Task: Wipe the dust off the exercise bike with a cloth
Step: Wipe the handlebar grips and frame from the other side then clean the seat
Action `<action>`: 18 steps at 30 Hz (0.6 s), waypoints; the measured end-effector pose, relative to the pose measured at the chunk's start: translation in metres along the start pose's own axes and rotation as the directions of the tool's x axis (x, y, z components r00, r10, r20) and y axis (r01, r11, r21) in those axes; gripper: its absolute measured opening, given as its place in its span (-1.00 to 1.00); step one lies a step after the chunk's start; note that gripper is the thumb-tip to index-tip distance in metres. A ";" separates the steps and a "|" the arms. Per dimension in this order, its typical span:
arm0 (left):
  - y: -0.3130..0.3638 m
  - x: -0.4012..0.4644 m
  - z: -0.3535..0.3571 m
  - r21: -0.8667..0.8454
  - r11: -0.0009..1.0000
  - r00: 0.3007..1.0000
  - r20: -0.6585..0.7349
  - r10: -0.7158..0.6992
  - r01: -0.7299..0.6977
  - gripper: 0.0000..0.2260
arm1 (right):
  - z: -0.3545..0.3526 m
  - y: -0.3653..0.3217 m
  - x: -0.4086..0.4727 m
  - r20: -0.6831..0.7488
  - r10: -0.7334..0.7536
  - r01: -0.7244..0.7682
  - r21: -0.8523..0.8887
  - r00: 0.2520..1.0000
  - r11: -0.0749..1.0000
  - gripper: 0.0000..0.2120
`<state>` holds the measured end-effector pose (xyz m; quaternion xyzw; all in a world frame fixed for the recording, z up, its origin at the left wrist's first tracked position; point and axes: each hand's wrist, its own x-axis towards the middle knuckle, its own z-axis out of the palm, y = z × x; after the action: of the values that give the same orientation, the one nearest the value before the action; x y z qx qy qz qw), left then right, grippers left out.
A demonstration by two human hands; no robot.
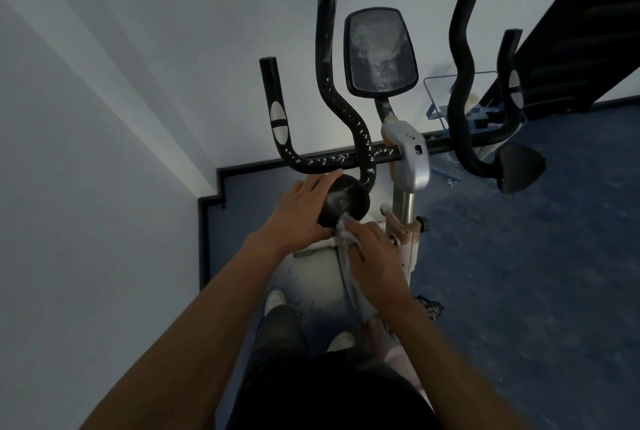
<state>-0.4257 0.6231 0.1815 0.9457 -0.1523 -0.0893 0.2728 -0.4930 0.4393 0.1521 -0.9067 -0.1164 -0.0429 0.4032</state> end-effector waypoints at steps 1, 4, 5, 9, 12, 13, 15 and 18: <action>0.000 0.000 0.000 -0.003 1.000 1.000 0.002 -0.003 0.003 -0.02 | -0.002 0.000 0.004 -0.070 0.017 -0.018 -0.006 0.997 1.000 -0.64; 0.001 0.000 0.001 -0.021 1.000 1.000 -0.007 -0.014 0.014 -0.02 | -0.005 0.002 0.015 -0.168 0.028 -0.038 -0.061 0.985 0.997 -0.64; 0.001 0.000 0.001 -0.033 0.999 1.000 -0.008 -0.017 0.017 -0.02 | -0.005 0.002 0.016 -0.139 -0.005 -0.009 -0.103 0.990 0.995 -0.62; 0.000 0.001 0.002 -0.068 0.997 1.000 -0.015 -0.025 0.023 -0.01 | -0.010 0.005 0.009 -0.044 -0.056 0.050 -0.135 0.997 0.990 -0.61; 0.000 0.001 0.002 -0.072 0.997 0.999 -0.016 -0.030 0.029 -0.01 | -0.019 0.002 0.021 -0.144 -0.060 0.041 -0.126 0.988 0.991 -0.69; 0.000 0.001 0.002 -0.084 0.996 0.999 -0.016 -0.031 0.029 -0.02 | -0.021 0.001 0.025 -0.163 -0.067 0.045 -0.134 0.984 0.990 -0.69; 0.000 0.001 0.002 -0.106 0.994 0.999 -0.017 -0.029 0.027 -0.02 | -0.022 0.004 0.029 -0.156 -0.065 0.043 -0.140 0.986 0.989 -0.68; 0.002 0.000 0.001 -0.110 0.993 0.999 -0.019 -0.041 0.038 -0.03 | -0.021 0.006 0.025 -0.149 -0.087 0.067 -0.138 0.985 0.988 -0.69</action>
<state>-0.4260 0.6211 0.1817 0.9330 -0.1256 -0.0931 0.3243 -0.4671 0.4239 0.1660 -0.9201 -0.1167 -0.1363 0.3480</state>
